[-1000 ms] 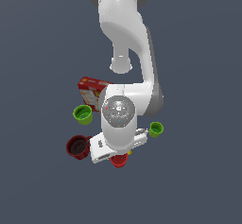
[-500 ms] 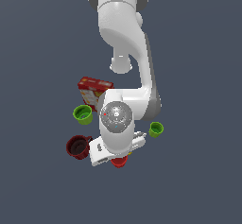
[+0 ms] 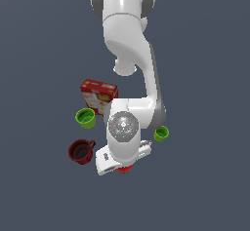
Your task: Pick up a designated object from a clutter of objects.
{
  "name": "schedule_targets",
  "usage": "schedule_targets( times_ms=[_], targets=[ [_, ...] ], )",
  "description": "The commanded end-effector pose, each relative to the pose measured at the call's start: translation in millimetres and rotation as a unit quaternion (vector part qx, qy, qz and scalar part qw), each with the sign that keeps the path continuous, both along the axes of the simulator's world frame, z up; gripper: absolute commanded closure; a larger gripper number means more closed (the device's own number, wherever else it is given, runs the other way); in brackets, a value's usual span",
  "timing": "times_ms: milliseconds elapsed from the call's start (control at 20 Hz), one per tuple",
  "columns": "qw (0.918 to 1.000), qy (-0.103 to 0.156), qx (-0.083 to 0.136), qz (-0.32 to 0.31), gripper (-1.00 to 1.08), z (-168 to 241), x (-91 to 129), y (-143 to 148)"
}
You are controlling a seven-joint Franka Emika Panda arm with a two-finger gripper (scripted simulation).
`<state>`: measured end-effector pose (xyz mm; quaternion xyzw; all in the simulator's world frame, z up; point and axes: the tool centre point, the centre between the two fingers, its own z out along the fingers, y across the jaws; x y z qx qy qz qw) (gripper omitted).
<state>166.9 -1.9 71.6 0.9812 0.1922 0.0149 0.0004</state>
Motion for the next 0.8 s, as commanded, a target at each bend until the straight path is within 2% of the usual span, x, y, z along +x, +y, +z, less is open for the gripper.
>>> schedule_targets(
  times_ms=[0,200,250,700,750],
  targets=[
    [0.9999,0.015,-0.002,-0.004,-0.92,-24.4,-9.4,-7.7],
    [0.9999,0.015,-0.002,-0.004,-0.92,-24.4,-8.1,-7.7],
    [0.9999,0.015,-0.002,-0.004,1.08,-24.4,-8.1,-7.7],
    [0.9999,0.015,-0.002,-0.004,1.08,-24.4,-8.1,-7.7],
    [1.0,-0.006,0.0,0.001,1.08,-1.4,5.0,0.9]
  ],
)
